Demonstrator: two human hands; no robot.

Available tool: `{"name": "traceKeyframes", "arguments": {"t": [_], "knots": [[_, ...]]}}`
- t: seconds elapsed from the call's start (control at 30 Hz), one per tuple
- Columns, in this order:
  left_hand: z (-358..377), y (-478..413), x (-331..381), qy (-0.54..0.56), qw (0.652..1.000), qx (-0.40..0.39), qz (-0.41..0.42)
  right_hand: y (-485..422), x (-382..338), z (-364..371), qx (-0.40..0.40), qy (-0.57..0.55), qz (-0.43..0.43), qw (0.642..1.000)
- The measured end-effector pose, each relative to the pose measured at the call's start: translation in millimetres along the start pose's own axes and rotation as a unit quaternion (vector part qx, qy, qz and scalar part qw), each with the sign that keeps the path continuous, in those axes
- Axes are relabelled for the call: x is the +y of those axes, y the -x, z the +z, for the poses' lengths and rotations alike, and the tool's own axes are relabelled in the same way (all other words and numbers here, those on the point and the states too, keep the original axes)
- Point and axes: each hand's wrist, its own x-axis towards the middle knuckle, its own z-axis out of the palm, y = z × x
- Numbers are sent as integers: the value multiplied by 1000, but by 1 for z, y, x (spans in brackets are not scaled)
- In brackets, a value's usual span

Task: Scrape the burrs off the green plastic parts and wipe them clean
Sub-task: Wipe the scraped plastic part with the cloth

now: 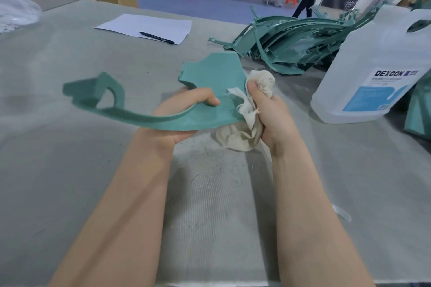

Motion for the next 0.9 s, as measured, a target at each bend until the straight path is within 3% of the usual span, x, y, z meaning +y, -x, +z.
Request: {"name": "traceKeyframes", "arguments": {"t": [0.07,0.17,0.33,0.5,0.57,0.67,0.73,0.83,0.9], "knots": [[-1,1,-1,-8,1000,-15,-2,2,-3,-1,-20,7,-20,1000],[-3,2,-6,66,995,-68,8,3,-3,-3,-32,7,-26,999],[-2,-2,-7,192,974,-124,-7,8,-7,4,32,-29,-14,999],[2,-5,-3,380,912,-147,37,7,-9,13,93,-172,23,980],[2,-4,-2,400,903,-143,64,7,-10,13,102,-251,51,961],[17,-2,-4,246,960,-99,91,9,-8,19,82,-292,89,949],[32,-2,-5,165,977,-45,129,10,-7,24,65,-275,91,955],[36,-5,-5,177,972,71,138,11,-5,23,97,-105,58,988],[29,-8,-6,194,967,110,125,11,-5,23,124,-2,23,992]]}}
